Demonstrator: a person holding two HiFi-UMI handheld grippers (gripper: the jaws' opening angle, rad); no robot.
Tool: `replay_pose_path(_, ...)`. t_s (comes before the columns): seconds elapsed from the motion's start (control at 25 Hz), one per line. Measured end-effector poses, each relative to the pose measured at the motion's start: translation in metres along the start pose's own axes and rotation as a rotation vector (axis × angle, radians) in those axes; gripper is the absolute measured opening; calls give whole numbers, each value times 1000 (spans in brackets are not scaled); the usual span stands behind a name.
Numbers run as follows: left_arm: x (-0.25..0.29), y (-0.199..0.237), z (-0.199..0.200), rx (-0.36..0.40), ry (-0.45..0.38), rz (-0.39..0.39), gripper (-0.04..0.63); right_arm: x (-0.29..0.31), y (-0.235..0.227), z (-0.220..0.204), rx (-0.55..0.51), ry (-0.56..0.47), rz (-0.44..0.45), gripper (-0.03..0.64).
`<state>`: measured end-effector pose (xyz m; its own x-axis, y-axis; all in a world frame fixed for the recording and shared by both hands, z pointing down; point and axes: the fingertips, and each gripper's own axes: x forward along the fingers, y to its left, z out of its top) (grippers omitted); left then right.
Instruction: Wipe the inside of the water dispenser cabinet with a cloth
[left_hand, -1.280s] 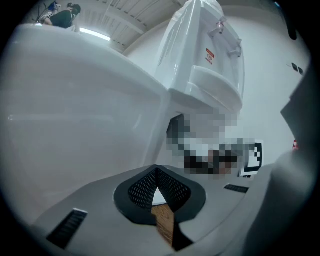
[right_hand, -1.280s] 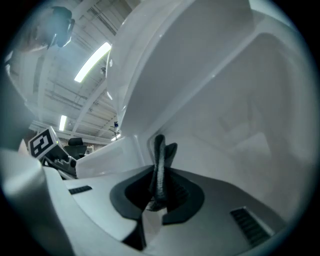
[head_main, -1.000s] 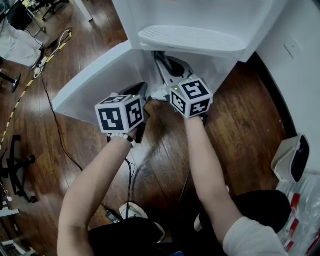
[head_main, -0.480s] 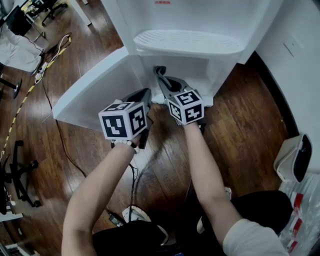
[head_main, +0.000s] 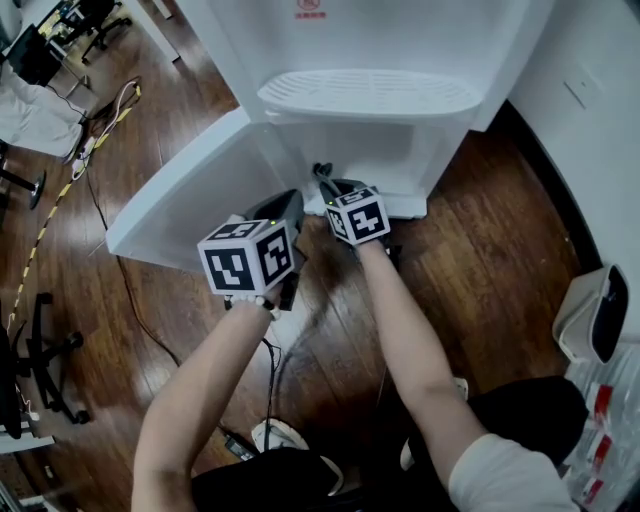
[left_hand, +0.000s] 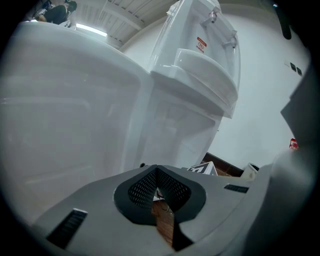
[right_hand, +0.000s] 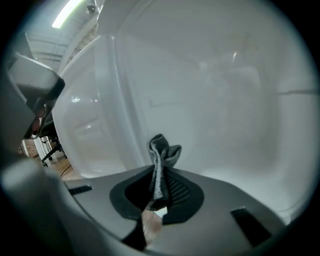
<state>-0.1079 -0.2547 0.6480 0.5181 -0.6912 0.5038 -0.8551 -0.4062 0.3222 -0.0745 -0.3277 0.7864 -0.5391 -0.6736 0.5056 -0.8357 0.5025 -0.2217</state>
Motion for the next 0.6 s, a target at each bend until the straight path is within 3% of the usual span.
replay_pose_path(0.12,0,4,-2,-7,3,10,-12,6,-1,-9,4,41,-12,32)
replay_pose_path(0.2,0,6,-3,-9,5,14,-12,4,-3,-4,10,7,-18,32)
replay_pose_path(0.32,0,5,-3,-4,4,15,-12,-13,-7,28,-4,-159,-32,32)
replay_pose_path(0.44,1,3,-5,-4,8,14,-12,-41,-7,76,-93,-320,-52,33)
replay_pose_path(0.6,0,1,-5,-3,4,11,-12,-68,6,130,-214,-430,-46,33)
